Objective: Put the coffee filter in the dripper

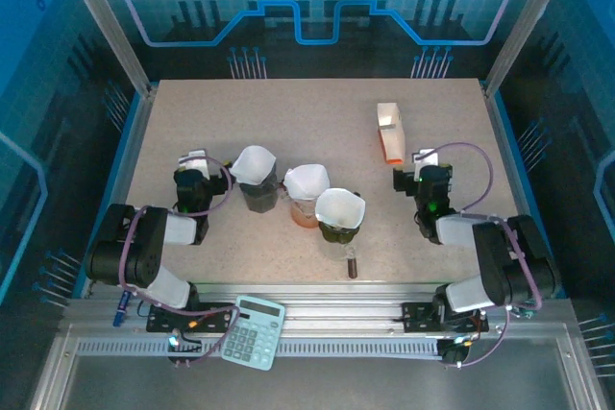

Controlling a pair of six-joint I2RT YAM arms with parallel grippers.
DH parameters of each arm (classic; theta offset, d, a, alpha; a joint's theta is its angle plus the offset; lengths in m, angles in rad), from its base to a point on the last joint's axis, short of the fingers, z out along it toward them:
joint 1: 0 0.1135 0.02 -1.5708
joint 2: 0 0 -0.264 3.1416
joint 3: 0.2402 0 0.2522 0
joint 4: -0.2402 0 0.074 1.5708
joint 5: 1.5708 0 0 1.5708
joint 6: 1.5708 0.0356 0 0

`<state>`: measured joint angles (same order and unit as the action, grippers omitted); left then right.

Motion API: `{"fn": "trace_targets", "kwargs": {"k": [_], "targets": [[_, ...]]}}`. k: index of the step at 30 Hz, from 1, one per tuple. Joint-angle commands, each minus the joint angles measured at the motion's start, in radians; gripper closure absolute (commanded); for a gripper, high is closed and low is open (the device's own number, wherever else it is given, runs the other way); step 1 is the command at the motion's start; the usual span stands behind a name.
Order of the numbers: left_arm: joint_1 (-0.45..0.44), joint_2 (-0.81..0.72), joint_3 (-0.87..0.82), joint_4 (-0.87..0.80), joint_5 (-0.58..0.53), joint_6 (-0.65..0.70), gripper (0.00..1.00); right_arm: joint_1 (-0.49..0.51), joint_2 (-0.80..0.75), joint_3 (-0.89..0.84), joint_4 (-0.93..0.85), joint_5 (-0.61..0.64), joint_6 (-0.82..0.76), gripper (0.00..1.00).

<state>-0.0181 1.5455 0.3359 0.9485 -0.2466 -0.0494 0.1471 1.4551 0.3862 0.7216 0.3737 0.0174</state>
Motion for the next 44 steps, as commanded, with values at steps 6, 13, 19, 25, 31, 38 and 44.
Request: {"fn": "trace_targets", "kwargs": {"k": [6, 13, 19, 25, 31, 38, 44], "targets": [[-0.002, 0.008, 0.018, 0.029, -0.009, 0.008, 0.01, -0.064, 0.080, -0.016, 0.219, -0.116, 0.018, 0.00], [-0.002, 0.008, 0.019, 0.029, -0.010, 0.007, 0.01, -0.062, 0.077, -0.013, 0.205, -0.105, 0.018, 0.00], [-0.002, 0.008, 0.018, 0.027, -0.010, 0.007, 0.01, -0.057, 0.079, -0.010, 0.203, -0.104, 0.013, 0.00], [-0.001, 0.008, 0.019, 0.027, -0.010, 0.007, 0.01, -0.054, 0.080, -0.009, 0.200, -0.103, 0.009, 0.00], [-0.001, 0.008, 0.019, 0.028, -0.010, 0.007, 0.01, -0.047, 0.082, -0.003, 0.194, -0.114, -0.004, 0.00], [-0.002, 0.008, 0.018, 0.028, -0.010, 0.006, 0.01, -0.048, 0.082, -0.002, 0.191, -0.113, -0.003, 0.00], [-0.002, 0.008, 0.018, 0.027, -0.010, 0.007, 0.01, -0.049, 0.081, -0.001, 0.190, -0.119, -0.002, 0.00]]}}
